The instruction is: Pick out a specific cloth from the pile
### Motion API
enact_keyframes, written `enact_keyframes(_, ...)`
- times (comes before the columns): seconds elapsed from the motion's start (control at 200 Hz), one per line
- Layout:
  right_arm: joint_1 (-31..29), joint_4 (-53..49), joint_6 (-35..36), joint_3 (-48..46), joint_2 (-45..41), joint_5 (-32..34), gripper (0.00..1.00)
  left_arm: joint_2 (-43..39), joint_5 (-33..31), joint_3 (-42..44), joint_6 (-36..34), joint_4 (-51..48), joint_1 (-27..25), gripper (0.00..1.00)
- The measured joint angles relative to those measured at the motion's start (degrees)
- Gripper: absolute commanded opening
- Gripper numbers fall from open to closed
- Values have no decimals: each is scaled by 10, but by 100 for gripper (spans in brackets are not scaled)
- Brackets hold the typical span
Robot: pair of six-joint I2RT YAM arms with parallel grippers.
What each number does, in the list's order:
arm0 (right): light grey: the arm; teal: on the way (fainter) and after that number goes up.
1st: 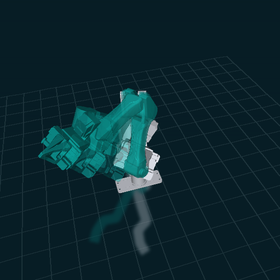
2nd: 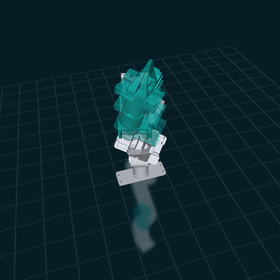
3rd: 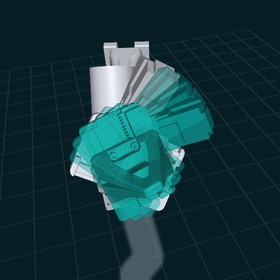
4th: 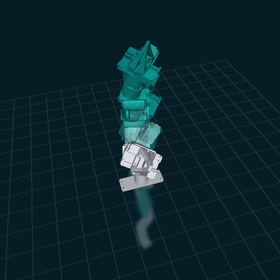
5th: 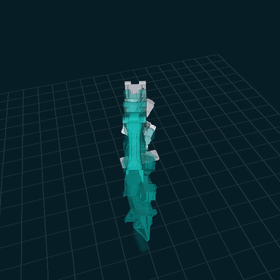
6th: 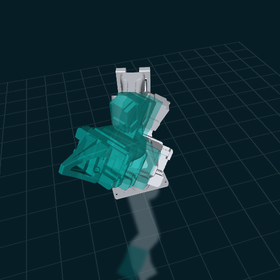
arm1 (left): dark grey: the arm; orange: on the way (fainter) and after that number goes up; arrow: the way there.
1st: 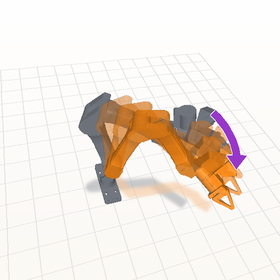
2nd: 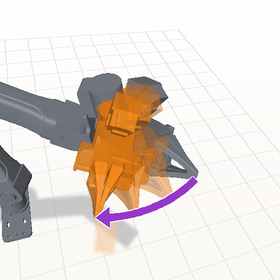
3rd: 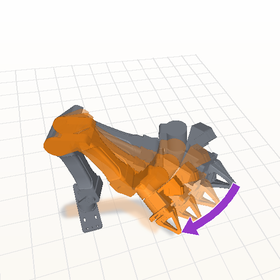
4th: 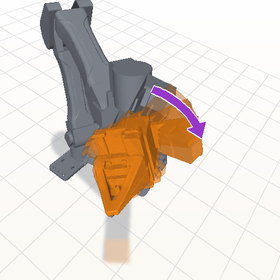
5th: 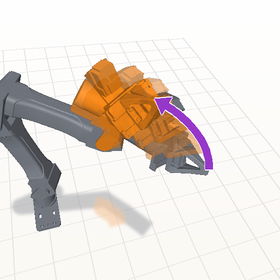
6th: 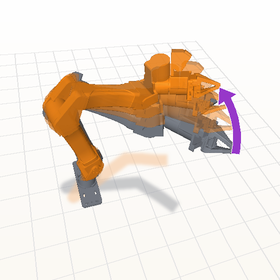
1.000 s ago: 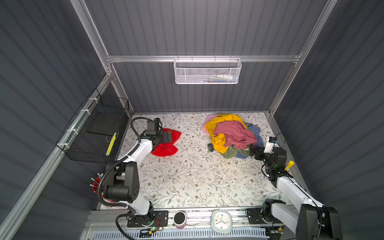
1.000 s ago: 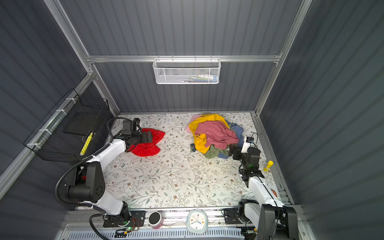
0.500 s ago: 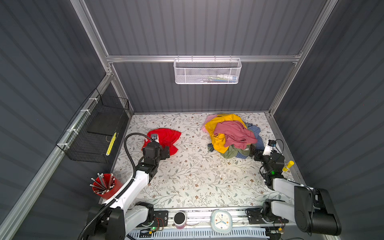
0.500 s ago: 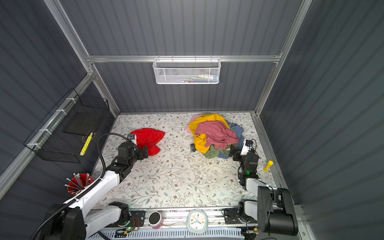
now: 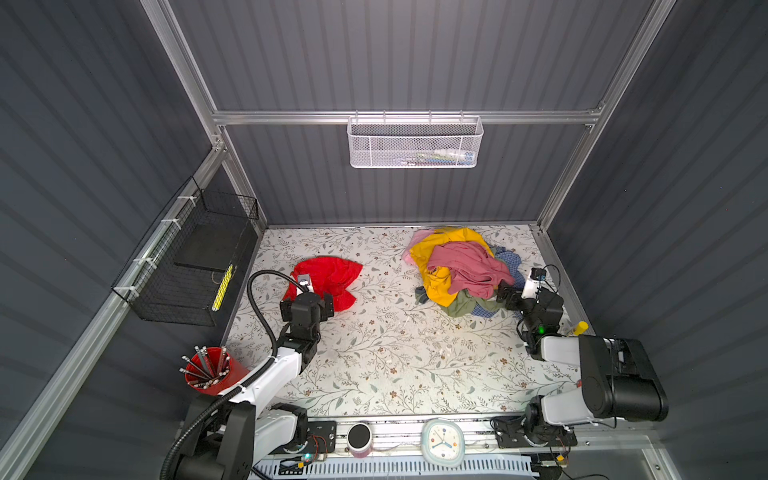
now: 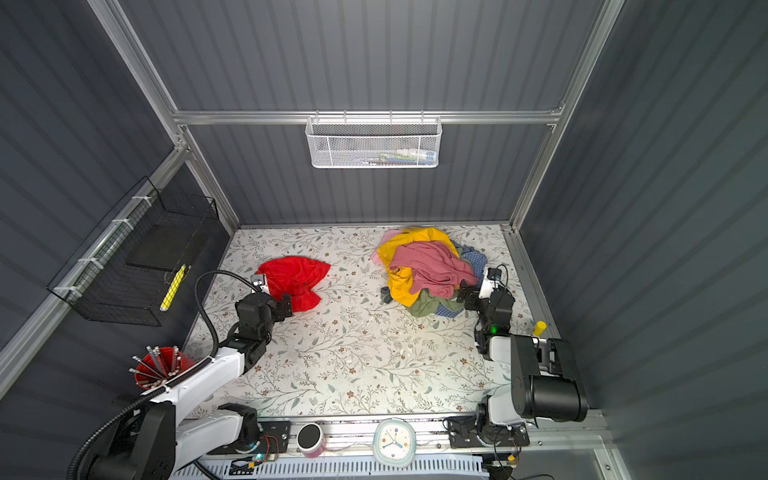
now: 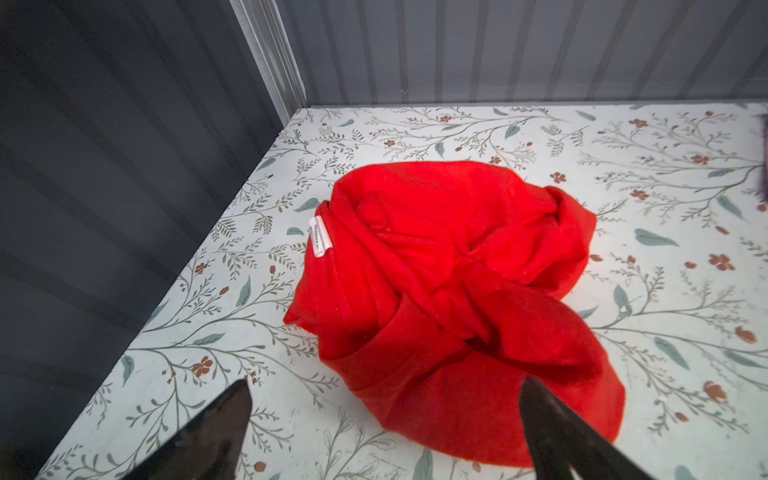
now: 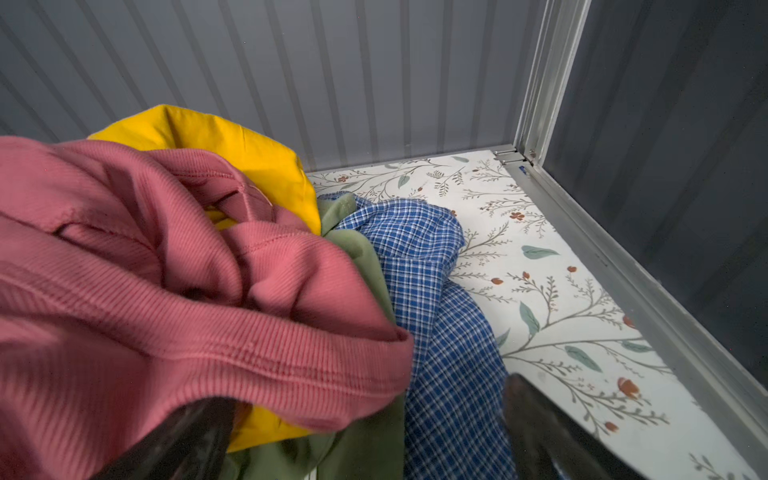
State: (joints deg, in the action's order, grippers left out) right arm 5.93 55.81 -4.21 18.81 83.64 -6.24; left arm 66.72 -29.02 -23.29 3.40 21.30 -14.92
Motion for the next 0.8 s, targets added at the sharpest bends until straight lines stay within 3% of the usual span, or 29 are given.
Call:
enact_keyframes(0.185,0,-4,1,0,0,0,99,104,10,35,-16,137,39,100)
enact_keyframes(0.43,0,-6,2,0,0,0,99,272,103,38,-15,337,111,99)
enact_keyframes(0.595,0,-6,2,0,0,0,99,315,175,-9,-16,313,135,100)
enact_keyframes(0.801,0,-6,2,0,0,0,99,315,215,-28,-23,311,135,100)
